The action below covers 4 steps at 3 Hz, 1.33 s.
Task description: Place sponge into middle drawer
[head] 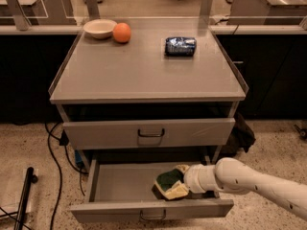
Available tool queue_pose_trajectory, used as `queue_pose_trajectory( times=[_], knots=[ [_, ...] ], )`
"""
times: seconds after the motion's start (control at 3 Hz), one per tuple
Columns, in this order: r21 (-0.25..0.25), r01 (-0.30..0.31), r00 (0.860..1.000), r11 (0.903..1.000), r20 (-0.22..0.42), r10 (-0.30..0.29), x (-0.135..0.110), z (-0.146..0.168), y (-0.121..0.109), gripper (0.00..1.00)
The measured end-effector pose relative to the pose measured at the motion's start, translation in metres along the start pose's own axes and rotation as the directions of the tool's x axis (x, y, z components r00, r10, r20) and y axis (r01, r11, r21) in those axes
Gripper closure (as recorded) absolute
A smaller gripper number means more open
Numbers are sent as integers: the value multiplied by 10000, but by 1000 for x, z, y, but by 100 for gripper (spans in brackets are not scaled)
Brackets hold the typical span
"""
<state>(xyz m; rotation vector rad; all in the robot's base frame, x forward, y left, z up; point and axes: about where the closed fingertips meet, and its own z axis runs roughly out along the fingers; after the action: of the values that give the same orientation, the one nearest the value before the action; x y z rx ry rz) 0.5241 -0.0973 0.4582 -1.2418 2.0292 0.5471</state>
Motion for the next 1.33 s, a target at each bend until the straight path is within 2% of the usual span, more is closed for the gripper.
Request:
queue_pose_trajectory(
  times=[0.33, 1.0, 1.33],
  knots=[
    [-314, 447, 9990, 9985, 67, -445, 11, 35, -6, 100],
    [-115, 712, 9974, 9974, 110, -711, 14, 47, -20, 100],
    [-60, 1022, 9947, 9947, 140, -1021, 17, 64, -37, 100]
  ],
)
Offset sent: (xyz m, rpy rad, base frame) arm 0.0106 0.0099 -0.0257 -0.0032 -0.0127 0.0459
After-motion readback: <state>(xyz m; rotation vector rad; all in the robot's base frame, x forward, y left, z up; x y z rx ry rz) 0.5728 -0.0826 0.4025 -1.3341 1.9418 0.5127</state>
